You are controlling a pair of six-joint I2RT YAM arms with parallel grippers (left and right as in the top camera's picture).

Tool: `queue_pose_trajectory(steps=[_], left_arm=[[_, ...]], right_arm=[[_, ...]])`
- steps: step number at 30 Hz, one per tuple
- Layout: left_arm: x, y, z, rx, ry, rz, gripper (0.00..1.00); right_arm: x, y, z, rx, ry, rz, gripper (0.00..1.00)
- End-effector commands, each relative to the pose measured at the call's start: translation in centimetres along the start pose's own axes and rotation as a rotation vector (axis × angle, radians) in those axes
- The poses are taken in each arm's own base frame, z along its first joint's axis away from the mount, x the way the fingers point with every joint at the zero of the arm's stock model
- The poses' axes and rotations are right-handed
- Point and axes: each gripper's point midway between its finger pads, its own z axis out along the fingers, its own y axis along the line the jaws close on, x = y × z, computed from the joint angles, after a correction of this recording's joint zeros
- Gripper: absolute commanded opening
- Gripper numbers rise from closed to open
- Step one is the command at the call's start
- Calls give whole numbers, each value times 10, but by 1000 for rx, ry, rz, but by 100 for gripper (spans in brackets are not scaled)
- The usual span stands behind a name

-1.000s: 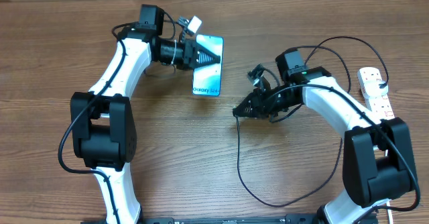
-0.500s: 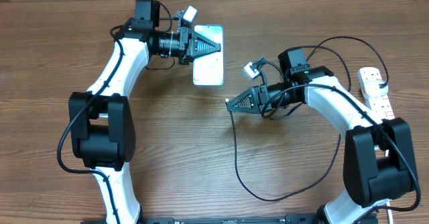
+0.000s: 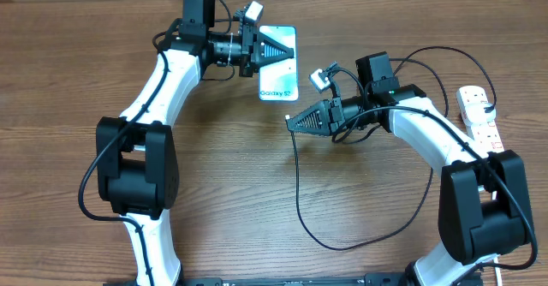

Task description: Plug charger to phone and switch on socket

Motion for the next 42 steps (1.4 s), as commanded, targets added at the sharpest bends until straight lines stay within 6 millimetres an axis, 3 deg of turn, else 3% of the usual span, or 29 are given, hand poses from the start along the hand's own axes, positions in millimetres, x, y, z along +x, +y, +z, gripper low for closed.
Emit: queue_pose_trajectory(steps=[1, 12, 37, 42], left_arm=[[6, -12, 4, 16, 20, -17, 4], [12, -14, 16, 17, 47, -21, 4], [11, -13, 16, 12, 41, -22, 4], [8, -11, 16, -4, 25, -87, 4]], right_arm=[[-8, 15, -1, -34, -1, 26, 3], [-14, 15, -1, -32, -6, 3, 4], [-28, 14, -2, -2, -31, 19, 4], [-30, 8, -2, 30, -47, 49, 4]])
